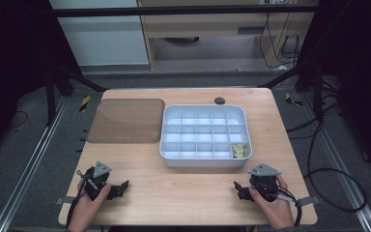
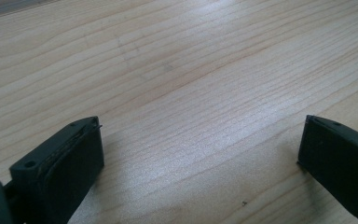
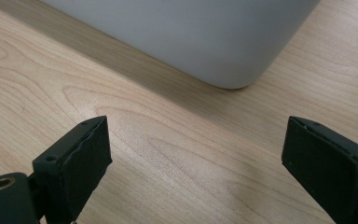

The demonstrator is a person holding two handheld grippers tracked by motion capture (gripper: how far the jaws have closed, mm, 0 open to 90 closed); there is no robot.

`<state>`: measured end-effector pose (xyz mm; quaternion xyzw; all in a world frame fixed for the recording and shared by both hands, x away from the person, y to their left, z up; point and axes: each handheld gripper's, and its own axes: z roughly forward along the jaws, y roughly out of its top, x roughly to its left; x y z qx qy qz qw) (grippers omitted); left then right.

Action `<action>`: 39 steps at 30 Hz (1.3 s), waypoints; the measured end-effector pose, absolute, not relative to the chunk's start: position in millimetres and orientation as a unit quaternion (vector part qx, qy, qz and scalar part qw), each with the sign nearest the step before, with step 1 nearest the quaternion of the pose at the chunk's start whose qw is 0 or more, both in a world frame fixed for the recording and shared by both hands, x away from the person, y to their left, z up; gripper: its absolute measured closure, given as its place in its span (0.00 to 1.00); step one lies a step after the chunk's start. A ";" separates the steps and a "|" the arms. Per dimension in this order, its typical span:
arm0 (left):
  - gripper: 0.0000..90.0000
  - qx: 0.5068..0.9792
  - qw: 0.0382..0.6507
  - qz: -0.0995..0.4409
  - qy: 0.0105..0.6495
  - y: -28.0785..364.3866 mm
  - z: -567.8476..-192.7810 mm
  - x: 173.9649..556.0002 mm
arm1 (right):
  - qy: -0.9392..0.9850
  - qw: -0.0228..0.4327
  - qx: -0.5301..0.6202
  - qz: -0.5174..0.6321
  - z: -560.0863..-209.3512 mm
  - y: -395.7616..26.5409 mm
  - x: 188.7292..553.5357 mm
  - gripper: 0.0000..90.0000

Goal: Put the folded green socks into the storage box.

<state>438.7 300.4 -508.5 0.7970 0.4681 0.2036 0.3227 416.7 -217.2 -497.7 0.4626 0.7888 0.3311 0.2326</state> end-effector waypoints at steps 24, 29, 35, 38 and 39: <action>0.00 0.797 0.322 0.204 0.469 300.2 -508.4 438.6 | 0.778 0.214 0.484 0.339 -512.9 -212.4 422.7 0.07; 0.00 0.796 0.322 0.204 0.470 299.8 -508.4 438.7 | 0.776 0.213 0.491 0.334 -513.3 -211.3 425.7 0.02; 0.00 0.795 0.324 0.205 0.470 299.1 -508.8 442.7 | 0.770 0.217 0.503 0.328 -513.6 -211.2 432.2 0.00; 0.00 0.791 0.324 0.207 0.475 298.8 -508.8 448.4 | 0.769 0.217 0.503 0.328 -513.5 -211.3 433.1 0.00; 0.00 0.791 0.324 0.208 0.475 298.9 -508.7 450.4 | 0.769 0.217 0.503 0.328 -513.5 -211.4 433.1 0.00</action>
